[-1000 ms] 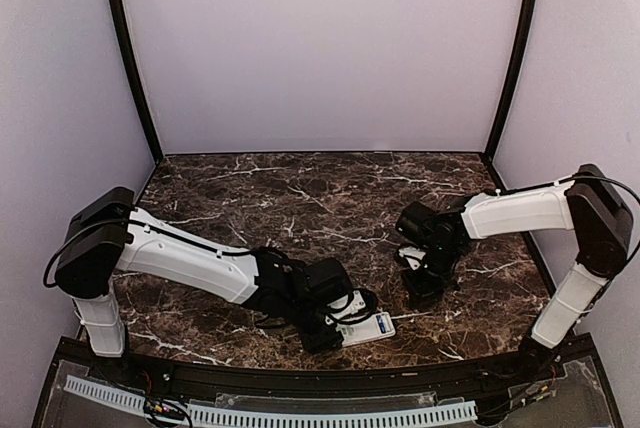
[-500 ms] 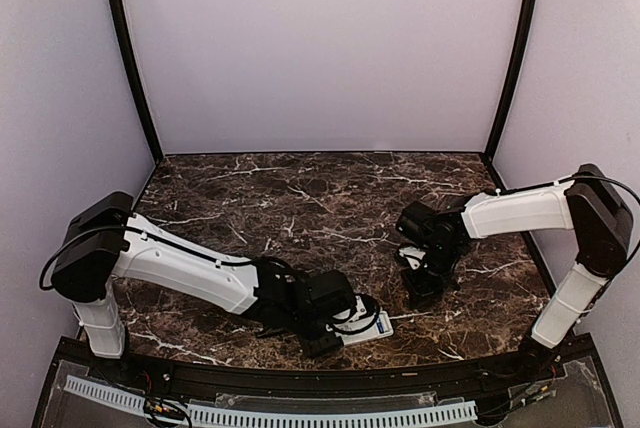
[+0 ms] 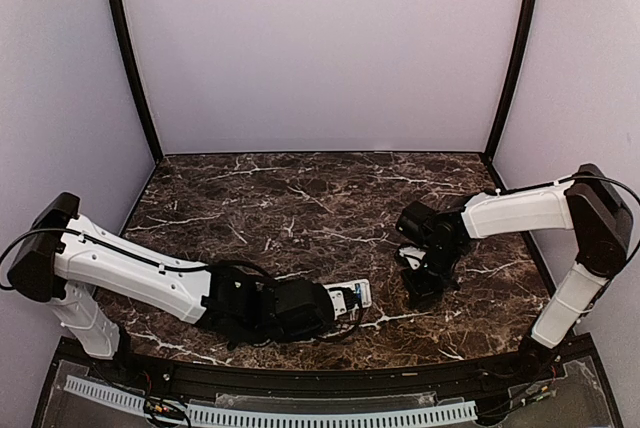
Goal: Load the batteries into the remote control
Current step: Pick up the remote control without the battery cover from the corner of the board, then place the battery at the center of the board.
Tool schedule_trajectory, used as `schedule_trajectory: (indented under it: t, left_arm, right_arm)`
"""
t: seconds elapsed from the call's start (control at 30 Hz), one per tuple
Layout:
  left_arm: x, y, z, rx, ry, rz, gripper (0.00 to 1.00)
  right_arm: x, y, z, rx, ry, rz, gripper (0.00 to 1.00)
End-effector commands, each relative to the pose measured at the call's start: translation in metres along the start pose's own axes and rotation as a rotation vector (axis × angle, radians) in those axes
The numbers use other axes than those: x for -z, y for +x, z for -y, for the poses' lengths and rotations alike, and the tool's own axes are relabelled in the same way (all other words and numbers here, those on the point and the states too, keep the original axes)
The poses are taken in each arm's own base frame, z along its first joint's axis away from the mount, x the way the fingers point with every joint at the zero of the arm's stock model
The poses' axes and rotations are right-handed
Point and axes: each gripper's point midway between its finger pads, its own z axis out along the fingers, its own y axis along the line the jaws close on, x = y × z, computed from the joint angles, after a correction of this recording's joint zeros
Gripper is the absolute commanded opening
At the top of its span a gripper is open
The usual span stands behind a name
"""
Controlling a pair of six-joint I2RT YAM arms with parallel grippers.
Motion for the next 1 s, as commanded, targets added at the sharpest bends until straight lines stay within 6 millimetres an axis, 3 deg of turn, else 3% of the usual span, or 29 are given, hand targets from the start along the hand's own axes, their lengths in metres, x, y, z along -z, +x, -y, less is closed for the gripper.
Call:
schedule_trajectory:
  t: [0.0, 0.33, 0.67, 0.8, 0.97]
  left_arm:
    - [0.012, 0.014, -0.017, -0.099, -0.081, -0.013, 0.00]
    - [0.022, 0.027, -0.014, 0.182, -0.028, -0.021, 0.00]
    - [0.022, 0.050, -0.009, 0.242, -0.019, -0.067, 0.00]
    - [0.026, 0.056, -0.013, 0.270, -0.036, -0.064, 0.00]
    - [0.031, 0.060, -0.020, 0.325, -0.058, -0.050, 0.00]
  right_arm:
    - [-0.008, 0.003, 0.008, -0.013, 0.031, -0.026, 0.00]
    - [-0.014, -0.007, -0.006, -0.051, -0.022, -0.053, 0.00]
    - [-0.009, -0.014, -0.018, -0.039, -0.065, -0.060, 0.21]
    - [0.014, -0.019, -0.026, 0.035, -0.086, -0.038, 0.26]
    - [0.074, -0.043, -0.041, 0.246, -0.071, 0.051, 0.35]
